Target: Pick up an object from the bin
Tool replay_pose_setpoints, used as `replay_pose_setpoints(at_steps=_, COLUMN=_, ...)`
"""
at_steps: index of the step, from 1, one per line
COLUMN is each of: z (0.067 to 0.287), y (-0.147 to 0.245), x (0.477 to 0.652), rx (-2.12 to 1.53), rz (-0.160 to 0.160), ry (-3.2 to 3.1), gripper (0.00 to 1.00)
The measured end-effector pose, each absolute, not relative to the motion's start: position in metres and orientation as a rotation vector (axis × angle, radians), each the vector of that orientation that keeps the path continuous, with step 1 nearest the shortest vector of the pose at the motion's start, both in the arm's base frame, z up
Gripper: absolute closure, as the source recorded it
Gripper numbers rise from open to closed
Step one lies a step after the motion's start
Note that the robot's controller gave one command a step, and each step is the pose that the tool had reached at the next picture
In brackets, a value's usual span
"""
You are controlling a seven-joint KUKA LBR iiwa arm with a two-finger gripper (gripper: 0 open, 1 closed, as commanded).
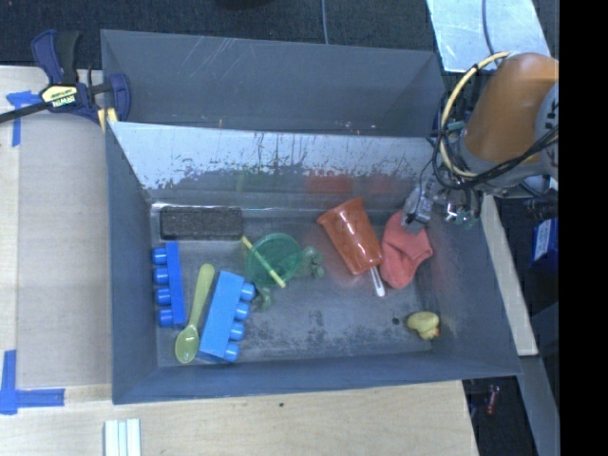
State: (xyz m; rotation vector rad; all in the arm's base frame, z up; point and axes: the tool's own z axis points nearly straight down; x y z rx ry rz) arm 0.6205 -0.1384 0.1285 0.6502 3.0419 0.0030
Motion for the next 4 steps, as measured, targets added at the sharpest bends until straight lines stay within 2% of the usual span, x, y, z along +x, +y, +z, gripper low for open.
replay_pose_setpoints(at_steps=1, z=0.104, y=-0.136, x=0.615, rx=0.649, rz=0.001, ry=3.041, gripper=1.0)
replay_pose_setpoints(at_steps=2, z=0.093, y=-0.142, x=0.6, rx=0.838, rz=0.006, ry=2.992, gripper=1.0)
replay_pose_setpoints(at_steps=3, z=0.132, y=-0.141, x=0.612, rx=0.852, rz=0.005, ry=2.99, gripper=1.0)
replay_pose_setpoints(at_steps=4, z=0.152, y=-0.129, x=0.578, rx=0.397, rz=-0.003, ry=3.088, gripper=0.0)
